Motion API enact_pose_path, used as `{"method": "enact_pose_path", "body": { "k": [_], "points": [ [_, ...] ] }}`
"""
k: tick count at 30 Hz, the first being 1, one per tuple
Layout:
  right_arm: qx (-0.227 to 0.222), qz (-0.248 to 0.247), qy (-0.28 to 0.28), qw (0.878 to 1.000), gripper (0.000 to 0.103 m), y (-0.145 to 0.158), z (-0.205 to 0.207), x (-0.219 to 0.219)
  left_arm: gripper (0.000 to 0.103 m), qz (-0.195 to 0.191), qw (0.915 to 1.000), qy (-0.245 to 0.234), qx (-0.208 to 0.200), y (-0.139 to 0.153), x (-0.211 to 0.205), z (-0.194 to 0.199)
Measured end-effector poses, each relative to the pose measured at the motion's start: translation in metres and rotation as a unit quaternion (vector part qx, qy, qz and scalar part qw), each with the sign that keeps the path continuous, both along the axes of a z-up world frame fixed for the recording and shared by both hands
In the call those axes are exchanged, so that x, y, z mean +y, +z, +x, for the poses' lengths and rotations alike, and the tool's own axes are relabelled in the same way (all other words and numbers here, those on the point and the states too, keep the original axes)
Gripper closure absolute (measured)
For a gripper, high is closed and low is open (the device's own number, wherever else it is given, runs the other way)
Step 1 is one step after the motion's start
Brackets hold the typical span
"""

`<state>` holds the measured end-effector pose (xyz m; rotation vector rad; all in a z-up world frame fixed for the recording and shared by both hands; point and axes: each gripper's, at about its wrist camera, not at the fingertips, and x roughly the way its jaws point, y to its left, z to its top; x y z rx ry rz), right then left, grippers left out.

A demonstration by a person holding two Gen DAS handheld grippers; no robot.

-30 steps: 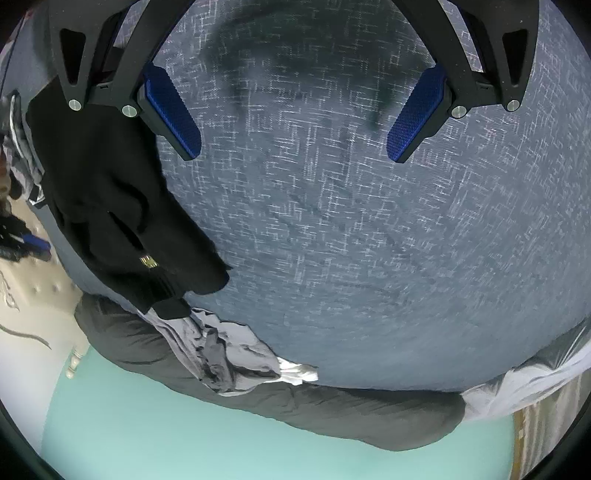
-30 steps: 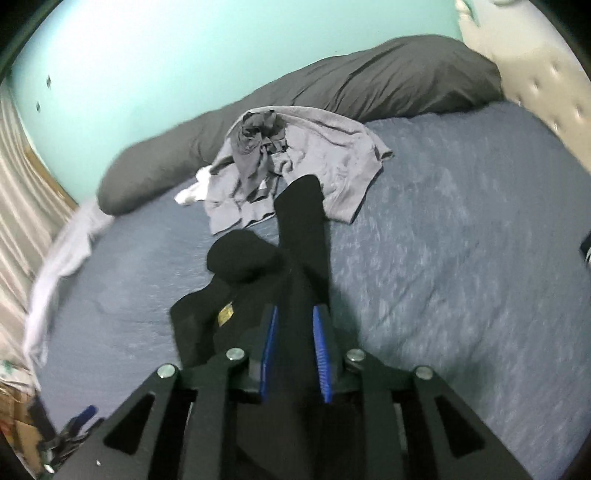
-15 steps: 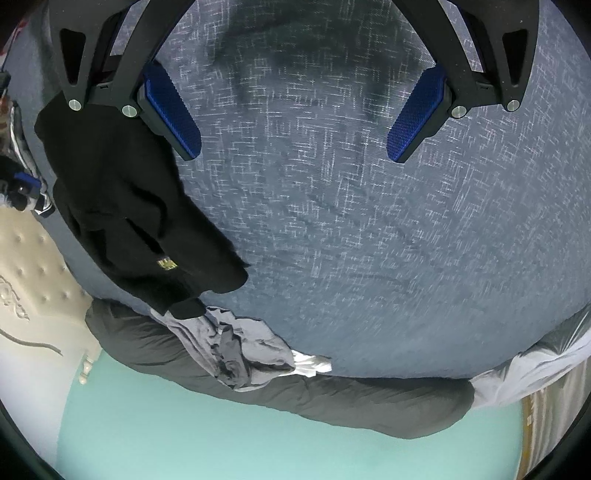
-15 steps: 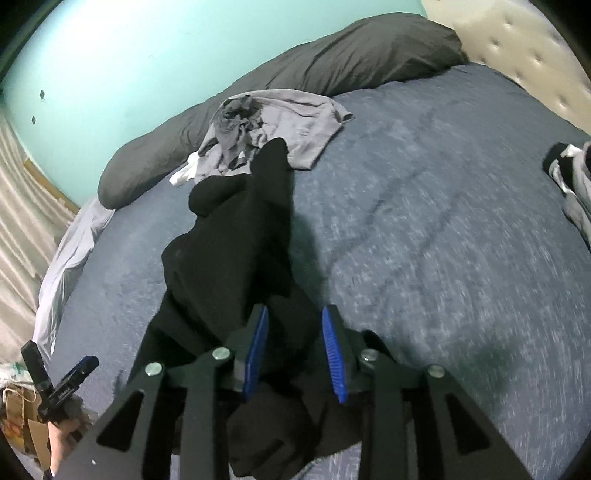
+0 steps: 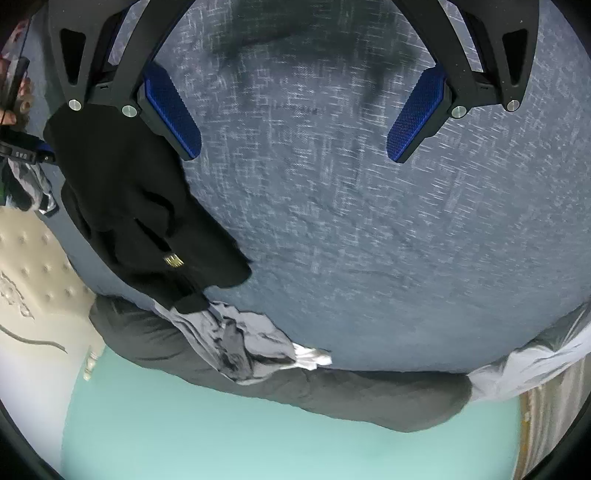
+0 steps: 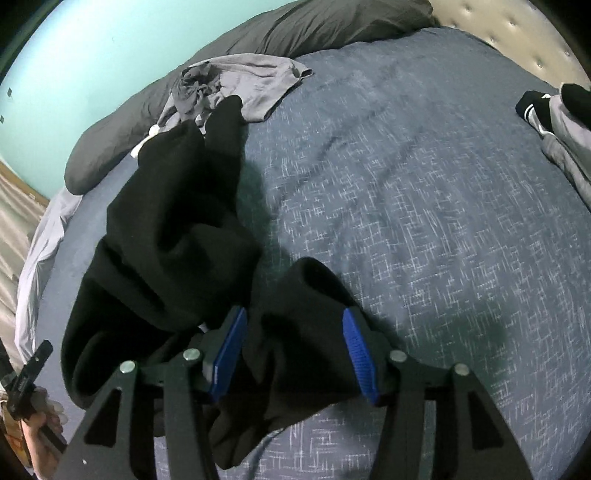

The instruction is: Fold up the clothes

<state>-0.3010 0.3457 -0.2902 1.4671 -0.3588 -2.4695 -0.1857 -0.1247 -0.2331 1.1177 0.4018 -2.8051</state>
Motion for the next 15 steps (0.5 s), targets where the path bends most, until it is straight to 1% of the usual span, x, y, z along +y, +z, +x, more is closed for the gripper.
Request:
{"method": "enact_pose_path", "body": {
  "k": [5, 8, 12, 15],
  "points": [
    [0.007, 0.011, 0.019, 1.0, 0.045, 0.003, -0.019, -0.015, 0.0, 0.002, 1.0, 0.008, -0.001, -0.001, -0.007, -0.002],
    [-0.005, 0.021, 0.029, 0.999, 0.044, -0.003, -0.032, -0.027, 0.0, 0.004, 0.9999, 0.011, -0.004, -0.003, -0.01, -0.004],
    [0.004, 0.039, 0.052, 0.998, 0.044, -0.004, -0.04, -0.047, 0.0, 0.004, 0.9999, 0.012, -0.005, -0.004, -0.011, -0.004],
    [0.017, 0.031, 0.063, 0.997, 0.044, -0.005, -0.046, -0.057, 0.0, 0.005, 0.9999, 0.011, -0.006, -0.006, -0.01, -0.006]
  ]
}}
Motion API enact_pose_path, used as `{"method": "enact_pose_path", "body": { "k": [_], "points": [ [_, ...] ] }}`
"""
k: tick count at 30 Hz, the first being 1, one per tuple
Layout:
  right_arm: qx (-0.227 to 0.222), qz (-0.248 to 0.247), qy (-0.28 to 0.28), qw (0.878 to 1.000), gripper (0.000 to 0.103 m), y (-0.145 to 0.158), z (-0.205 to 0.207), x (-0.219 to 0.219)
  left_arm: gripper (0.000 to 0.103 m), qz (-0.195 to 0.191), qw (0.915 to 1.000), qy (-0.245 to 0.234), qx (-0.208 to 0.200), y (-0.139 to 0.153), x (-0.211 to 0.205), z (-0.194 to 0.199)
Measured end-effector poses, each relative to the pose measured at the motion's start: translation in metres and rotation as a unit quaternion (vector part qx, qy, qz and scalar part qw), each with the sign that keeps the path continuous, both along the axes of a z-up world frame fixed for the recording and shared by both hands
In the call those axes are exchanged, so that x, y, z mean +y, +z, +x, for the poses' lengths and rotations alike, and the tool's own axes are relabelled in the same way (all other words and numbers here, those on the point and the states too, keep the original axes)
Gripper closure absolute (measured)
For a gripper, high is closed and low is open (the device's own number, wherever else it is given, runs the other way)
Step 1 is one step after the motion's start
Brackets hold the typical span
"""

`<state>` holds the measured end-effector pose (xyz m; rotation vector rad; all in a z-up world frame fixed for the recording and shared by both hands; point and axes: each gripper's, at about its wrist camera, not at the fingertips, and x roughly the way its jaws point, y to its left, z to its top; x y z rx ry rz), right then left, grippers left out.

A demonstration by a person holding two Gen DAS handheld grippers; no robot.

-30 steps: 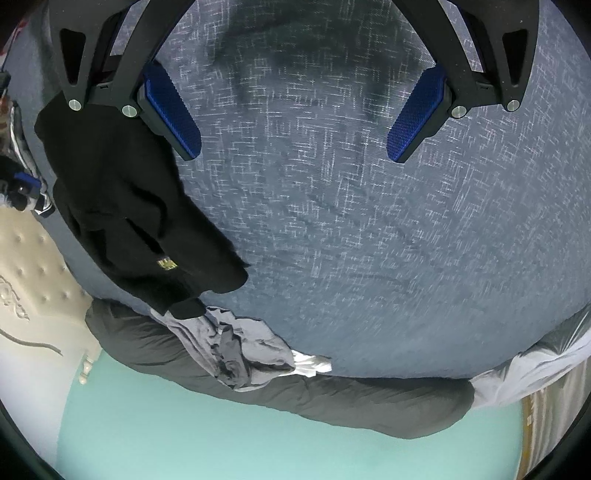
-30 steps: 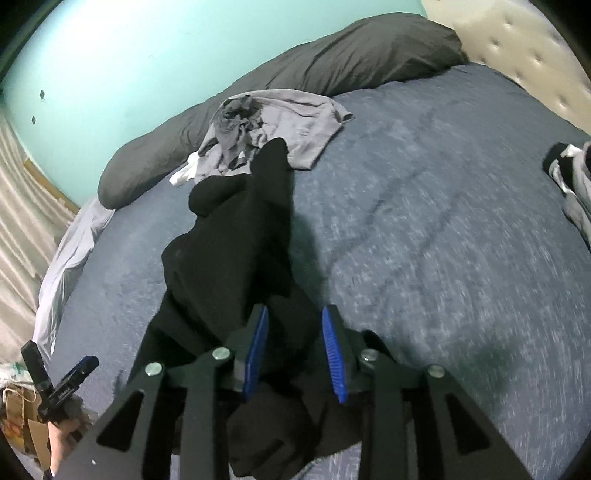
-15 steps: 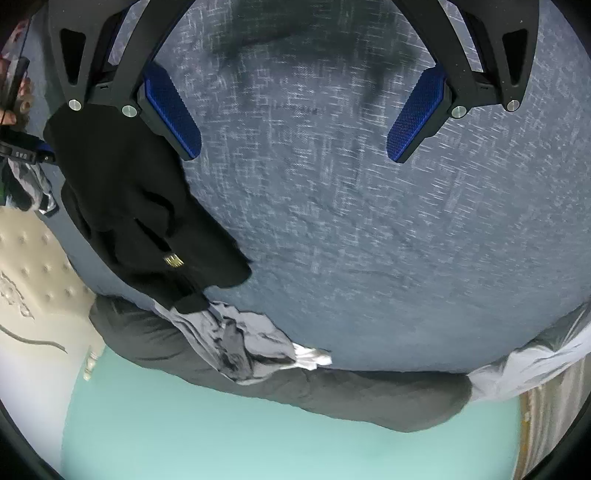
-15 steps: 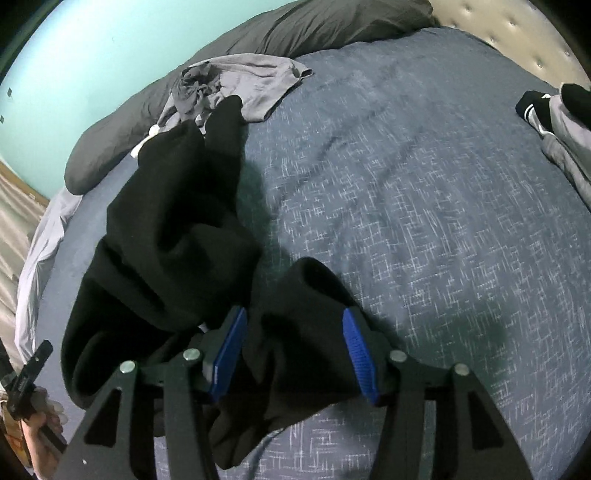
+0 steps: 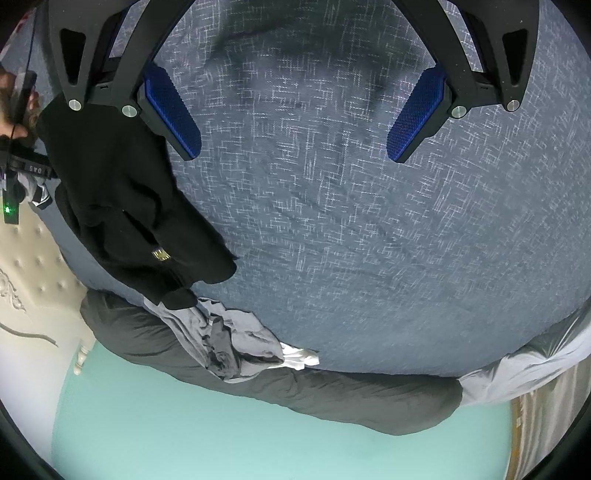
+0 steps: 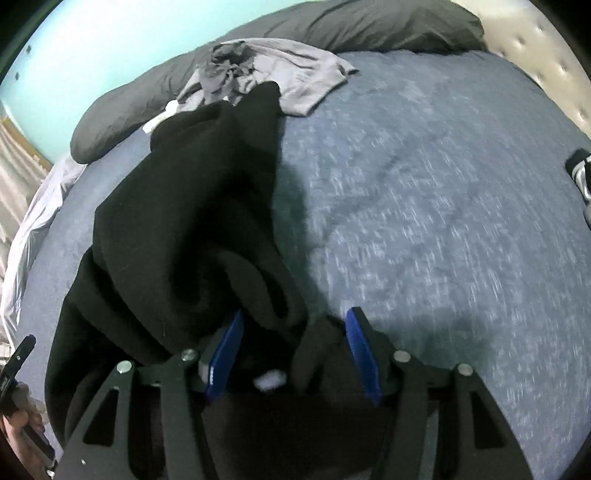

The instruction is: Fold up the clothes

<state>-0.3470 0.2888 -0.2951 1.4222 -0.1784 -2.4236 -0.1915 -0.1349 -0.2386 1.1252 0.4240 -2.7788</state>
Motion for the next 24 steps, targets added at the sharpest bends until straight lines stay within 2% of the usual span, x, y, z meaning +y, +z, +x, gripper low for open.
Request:
{"method": "enact_pose_path", "body": {
  "k": [1, 3, 4, 5, 8, 16, 18, 22, 24],
  "points": [
    [0.006, -0.006, 0.005, 1.0, 0.047, 0.0, -0.002, -0.003, 0.0, 0.0, 1.0, 0.0, 0.0, 0.0, 0.0, 0.0],
    [0.011, -0.018, 0.013, 1.0, 0.062, 0.0, -0.004, -0.008, 0.0, 0.001, 1.0, 0.001, 0.0, 0.0, 0.0, 0.0],
    [0.011, -0.02, 0.018, 1.0, 0.073, 0.0, -0.005, -0.013, 0.0, 0.001, 1.0, 0.001, 0.001, 0.0, 0.0, 0.0],
    [0.012, -0.024, 0.026, 0.999, 0.078, 0.0, -0.007, -0.018, 0.0, 0.001, 1.0, 0.001, 0.001, 0.0, 0.001, 0.001],
    [0.024, -0.03, 0.057, 0.998, 0.086, 0.004, -0.009, -0.034, 0.0, -0.001, 1.0, 0.001, 0.001, 0.0, 0.0, 0.001],
    [0.06, -0.058, 0.101, 0.991, 0.095, 0.024, -0.004, -0.066, 0.0, 0.002, 1.0, 0.005, 0.0, 0.0, -0.004, 0.001],
    [0.077, -0.073, 0.12, 0.987, 0.095, 0.037, 0.001, -0.078, 0.0, 0.002, 1.0, 0.006, -0.001, 0.0, -0.005, 0.002],
    [0.104, -0.084, 0.196, 0.971, 0.096, 0.068, 0.016, -0.125, 0.0, 0.006, 0.9999, 0.011, 0.0, 0.001, -0.009, 0.003],
    [0.093, -0.082, 0.216, 0.969, 0.096, 0.07, 0.017, -0.144, 0.0, 0.008, 0.9999, 0.013, 0.003, 0.003, -0.011, 0.005]
  ]
}}
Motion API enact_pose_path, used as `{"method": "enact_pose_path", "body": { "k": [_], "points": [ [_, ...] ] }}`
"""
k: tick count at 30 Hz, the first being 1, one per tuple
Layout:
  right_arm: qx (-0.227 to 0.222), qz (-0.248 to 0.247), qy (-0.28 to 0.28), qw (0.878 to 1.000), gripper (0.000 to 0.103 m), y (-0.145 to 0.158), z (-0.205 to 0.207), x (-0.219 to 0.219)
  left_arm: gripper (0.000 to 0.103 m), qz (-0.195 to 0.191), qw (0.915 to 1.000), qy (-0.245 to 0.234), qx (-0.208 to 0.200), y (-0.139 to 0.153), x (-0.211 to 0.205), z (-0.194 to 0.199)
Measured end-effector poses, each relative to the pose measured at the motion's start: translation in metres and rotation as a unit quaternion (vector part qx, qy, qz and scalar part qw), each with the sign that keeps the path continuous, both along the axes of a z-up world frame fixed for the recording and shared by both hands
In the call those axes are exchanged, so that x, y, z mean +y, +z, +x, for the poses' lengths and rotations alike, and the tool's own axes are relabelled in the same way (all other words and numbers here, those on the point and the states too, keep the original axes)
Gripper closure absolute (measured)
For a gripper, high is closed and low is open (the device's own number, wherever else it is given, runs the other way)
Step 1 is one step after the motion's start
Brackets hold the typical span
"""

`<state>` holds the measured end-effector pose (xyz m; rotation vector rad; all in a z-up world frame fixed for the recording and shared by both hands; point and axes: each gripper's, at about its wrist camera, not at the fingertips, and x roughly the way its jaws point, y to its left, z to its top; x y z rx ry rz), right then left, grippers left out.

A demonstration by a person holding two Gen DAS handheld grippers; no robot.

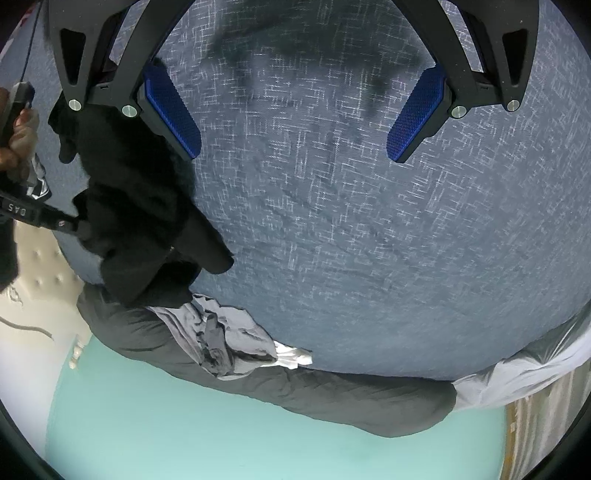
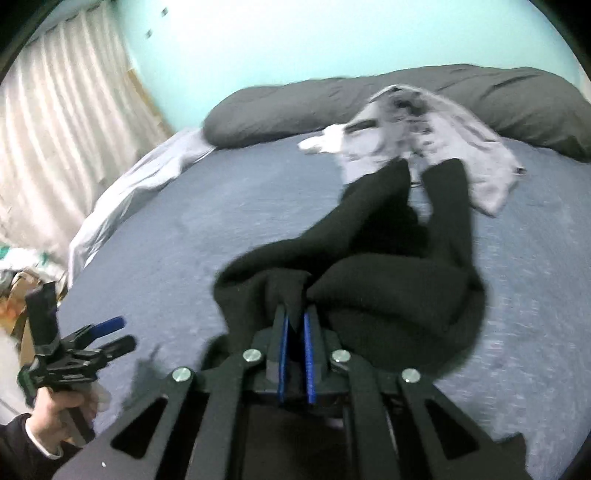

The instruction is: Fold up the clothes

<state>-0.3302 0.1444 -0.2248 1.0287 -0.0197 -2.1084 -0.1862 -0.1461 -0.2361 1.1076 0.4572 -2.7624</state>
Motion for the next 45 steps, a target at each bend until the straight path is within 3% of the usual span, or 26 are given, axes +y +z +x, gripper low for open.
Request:
{"method": "enact_pose_path", "body": {
  "k": [3, 7, 10, 16, 18, 19, 20, 28, 37, 39, 43, 45],
  "points": [
    [-0.021, 0.013, 0.017, 1.0, 0.095, -0.003, -0.003, -0.02, 0.0, 0.002, 1.0, 0.001, 0.001, 0.0, -0.002, 0.003],
    [-0.072, -0.028, 0.005, 0.997, 0.088, -0.006, -0.012, -0.002, 0.0, 0.005, 1.0, 0.001, 0.001, 0.0, -0.003, 0.002],
    [-0.058, -0.046, -0.004, 0.997, 0.076, 0.002, -0.014, 0.024, 0.0, 0.007, 1.0, 0.002, 0.002, 0.001, -0.004, 0.001],
    [-0.057, -0.044, -0.112, 0.991, 0.069, 0.003, -0.039, 0.08, 0.0, 0.006, 1.0, 0.001, 0.001, 0.0, -0.003, 0.001],
    [-0.061, -0.037, -0.142, 0.987, 0.058, -0.001, -0.047, 0.091, 0.0, 0.004, 1.0, 0.001, 0.0, -0.001, -0.003, 0.001],
    [-0.065, -0.015, -0.165, 0.984, 0.047, -0.006, -0.052, 0.095, 0.0, 0.003, 1.0, 0.001, 0.0, -0.001, -0.002, 0.001],
    [-0.071, 0.002, -0.178, 0.982, 0.045, -0.011, -0.057, 0.097, 0.0, 0.002, 1.0, 0.001, 0.0, -0.001, -0.002, 0.0],
    [-0.107, 0.073, -0.185, 0.974, 0.045, -0.051, -0.097, 0.094, 0.0, -0.004, 1.0, 0.002, 0.0, -0.001, -0.001, -0.004],
    [-0.129, 0.075, -0.204, 0.967, 0.047, -0.092, -0.141, 0.088, 0.0, -0.011, 0.9999, 0.005, -0.008, -0.009, -0.001, -0.012],
    [-0.133, 0.071, -0.2, 0.968, 0.056, -0.098, -0.146, 0.087, 0.0, -0.009, 0.9999, 0.008, -0.009, -0.011, -0.001, -0.014],
    [-0.13, 0.089, -0.178, 0.971, 0.09, -0.109, -0.148, 0.08, 0.0, -0.017, 0.9997, 0.006, -0.013, -0.015, 0.002, -0.017],
    [-0.123, 0.088, -0.177, 0.972, 0.094, -0.108, -0.146, 0.082, 0.0, -0.016, 0.9997, 0.005, -0.017, -0.018, 0.003, -0.019]
  ]
}}
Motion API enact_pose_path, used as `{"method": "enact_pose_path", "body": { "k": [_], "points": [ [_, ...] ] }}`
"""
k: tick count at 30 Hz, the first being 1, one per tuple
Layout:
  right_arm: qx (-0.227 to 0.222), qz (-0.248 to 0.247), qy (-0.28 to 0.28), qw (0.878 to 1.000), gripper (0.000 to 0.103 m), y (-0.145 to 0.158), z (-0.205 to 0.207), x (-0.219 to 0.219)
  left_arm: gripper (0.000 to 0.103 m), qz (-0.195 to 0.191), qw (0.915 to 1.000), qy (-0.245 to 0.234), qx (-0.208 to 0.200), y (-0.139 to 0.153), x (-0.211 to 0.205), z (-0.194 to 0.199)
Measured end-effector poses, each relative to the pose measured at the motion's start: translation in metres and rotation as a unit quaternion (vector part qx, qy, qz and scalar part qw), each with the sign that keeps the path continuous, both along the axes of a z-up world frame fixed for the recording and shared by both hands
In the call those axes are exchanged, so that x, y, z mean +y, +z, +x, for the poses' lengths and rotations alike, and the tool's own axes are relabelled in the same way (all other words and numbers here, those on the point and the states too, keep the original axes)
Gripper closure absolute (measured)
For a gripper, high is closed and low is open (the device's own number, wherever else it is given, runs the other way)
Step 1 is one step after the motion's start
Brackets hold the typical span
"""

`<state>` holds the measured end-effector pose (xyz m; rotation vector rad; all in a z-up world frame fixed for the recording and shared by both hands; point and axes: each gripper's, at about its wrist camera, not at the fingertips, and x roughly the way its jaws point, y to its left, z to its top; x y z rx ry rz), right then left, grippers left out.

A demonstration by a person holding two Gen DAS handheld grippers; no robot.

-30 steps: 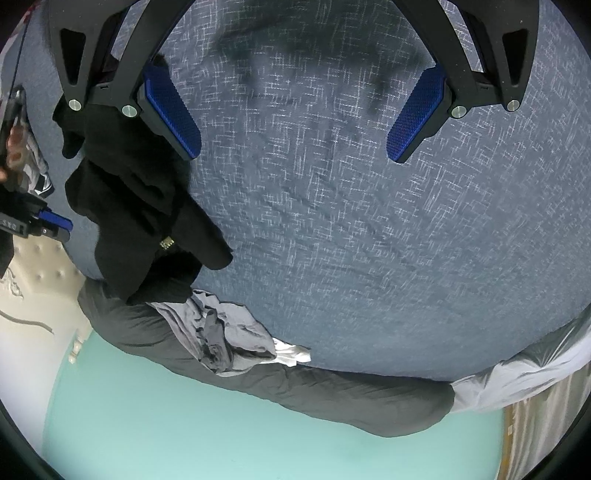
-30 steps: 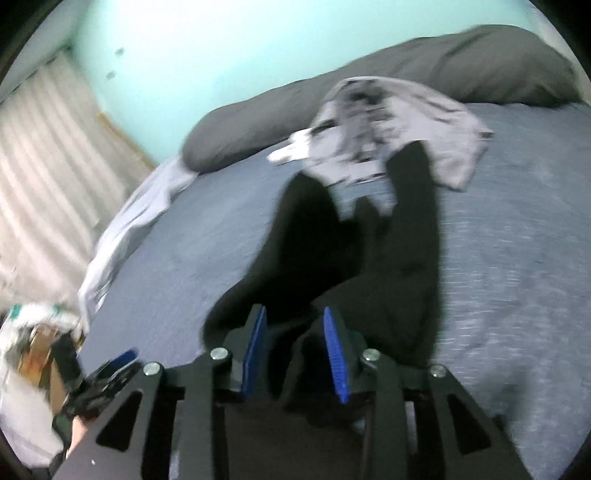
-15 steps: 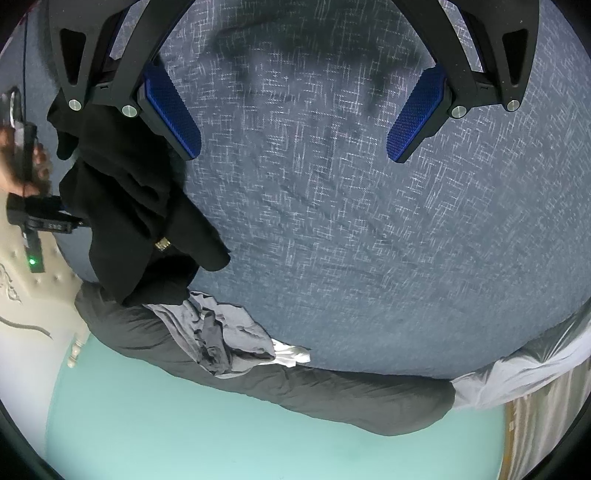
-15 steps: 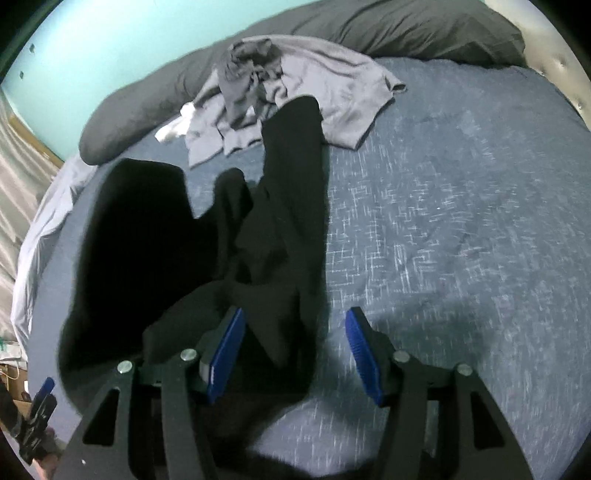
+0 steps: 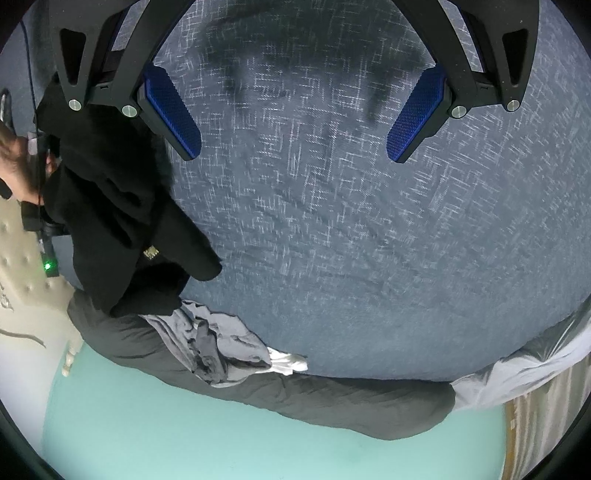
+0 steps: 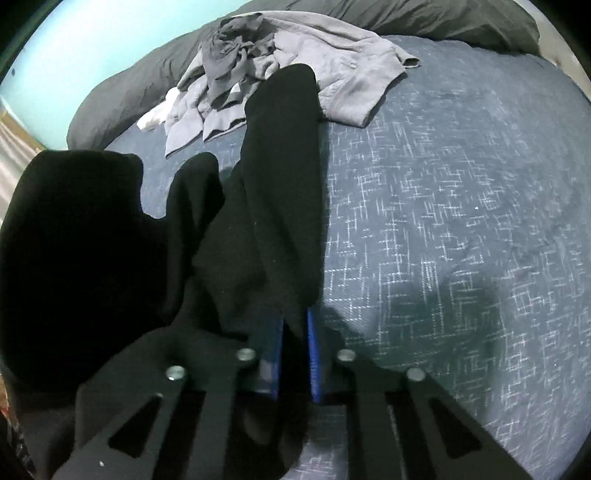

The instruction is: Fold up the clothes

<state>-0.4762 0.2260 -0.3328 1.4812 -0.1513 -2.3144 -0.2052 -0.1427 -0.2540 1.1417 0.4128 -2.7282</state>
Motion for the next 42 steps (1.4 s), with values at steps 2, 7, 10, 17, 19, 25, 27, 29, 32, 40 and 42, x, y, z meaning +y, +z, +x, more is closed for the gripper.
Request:
{"method": "enact_pose_path", "body": {
  "k": [2, 7, 10, 17, 19, 25, 27, 29, 32, 40, 42],
  "points": [
    [0.017, -0.015, -0.011, 1.0, 0.095, 0.01, 0.003, 0.009, 0.0, 0.005, 1.0, -0.001, -0.004, -0.003, 0.001, -0.002],
    [0.055, -0.032, -0.016, 0.998, 0.096, 0.054, 0.012, 0.029, 0.0, 0.01, 0.9999, -0.008, 0.004, 0.002, 0.009, -0.003],
    [0.072, -0.028, -0.024, 0.997, 0.096, 0.085, 0.018, 0.049, 0.0, 0.007, 0.9999, -0.011, 0.01, 0.006, 0.014, -0.002],
    [0.101, 0.001, -0.067, 0.993, 0.096, 0.146, 0.034, 0.119, 0.0, 0.003, 0.9998, -0.014, 0.014, 0.009, 0.016, 0.002],
    [0.104, 0.015, -0.088, 0.991, 0.096, 0.158, 0.037, 0.141, 0.0, 0.003, 0.9998, -0.013, 0.014, 0.01, 0.015, 0.003],
    [0.074, 0.095, -0.177, 0.977, 0.096, 0.154, 0.034, 0.192, 0.0, 0.001, 0.9998, -0.013, 0.012, 0.01, 0.016, 0.003],
    [0.052, 0.118, -0.194, 0.973, 0.096, 0.142, 0.032, 0.2, 0.0, 0.001, 0.9998, -0.012, 0.013, 0.01, 0.014, 0.004],
    [0.024, 0.137, -0.196, 0.971, 0.095, 0.126, 0.029, 0.2, 0.0, 0.001, 0.9999, -0.01, 0.013, 0.01, 0.012, 0.004],
    [0.028, 0.153, -0.203, 0.967, 0.094, 0.12, 0.031, 0.193, 0.0, 0.006, 0.9999, -0.005, 0.013, 0.01, 0.007, 0.003],
    [0.091, 0.162, -0.157, 0.97, 0.084, 0.151, 0.046, 0.136, 0.0, 0.007, 0.9999, -0.001, 0.014, 0.011, 0.005, 0.002],
    [0.091, 0.138, -0.12, 0.979, 0.08, 0.153, 0.05, 0.109, 0.0, 0.002, 0.9999, -0.001, 0.015, 0.012, 0.006, 0.003]
  ]
}}
